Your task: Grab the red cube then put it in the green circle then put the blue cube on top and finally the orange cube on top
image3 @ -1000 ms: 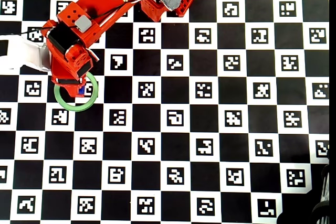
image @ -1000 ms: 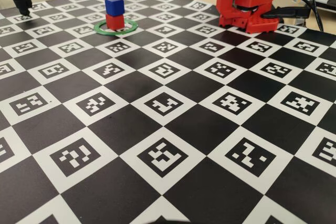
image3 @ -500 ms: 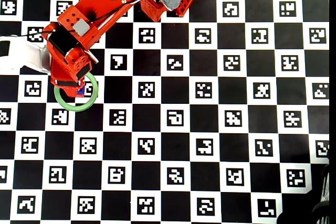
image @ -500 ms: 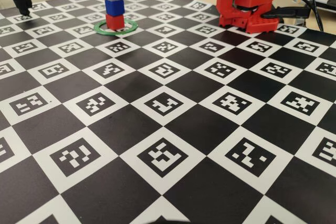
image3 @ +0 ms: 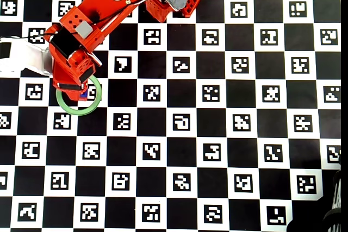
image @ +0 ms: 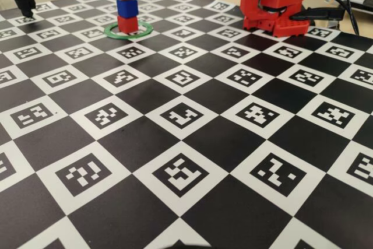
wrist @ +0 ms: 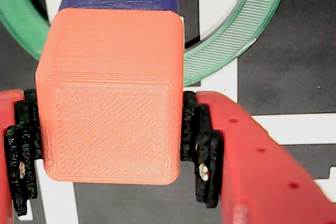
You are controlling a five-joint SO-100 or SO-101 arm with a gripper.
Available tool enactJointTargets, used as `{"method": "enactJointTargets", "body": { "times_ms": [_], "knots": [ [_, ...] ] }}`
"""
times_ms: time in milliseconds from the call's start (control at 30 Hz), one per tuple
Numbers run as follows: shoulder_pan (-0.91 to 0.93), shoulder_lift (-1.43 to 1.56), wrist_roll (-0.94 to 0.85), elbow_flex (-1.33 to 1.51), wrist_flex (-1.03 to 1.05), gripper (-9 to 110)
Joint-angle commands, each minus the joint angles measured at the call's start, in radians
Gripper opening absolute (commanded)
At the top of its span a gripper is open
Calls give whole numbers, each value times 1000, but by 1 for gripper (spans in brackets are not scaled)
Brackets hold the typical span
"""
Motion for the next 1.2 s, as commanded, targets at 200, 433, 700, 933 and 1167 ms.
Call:
{"method": "enactJointTargets", "body": {
  "times_ms": [200, 433, 700, 933, 1167],
  "knots": [
    [5, 103, 6, 9, -31, 10],
    [2, 107, 18, 14, -34, 12],
    [6, 133, 35, 35, -64, 47],
    [8, 143, 41, 35, -67, 51],
    [11, 167, 38, 29, -44, 53]
  ]
}}
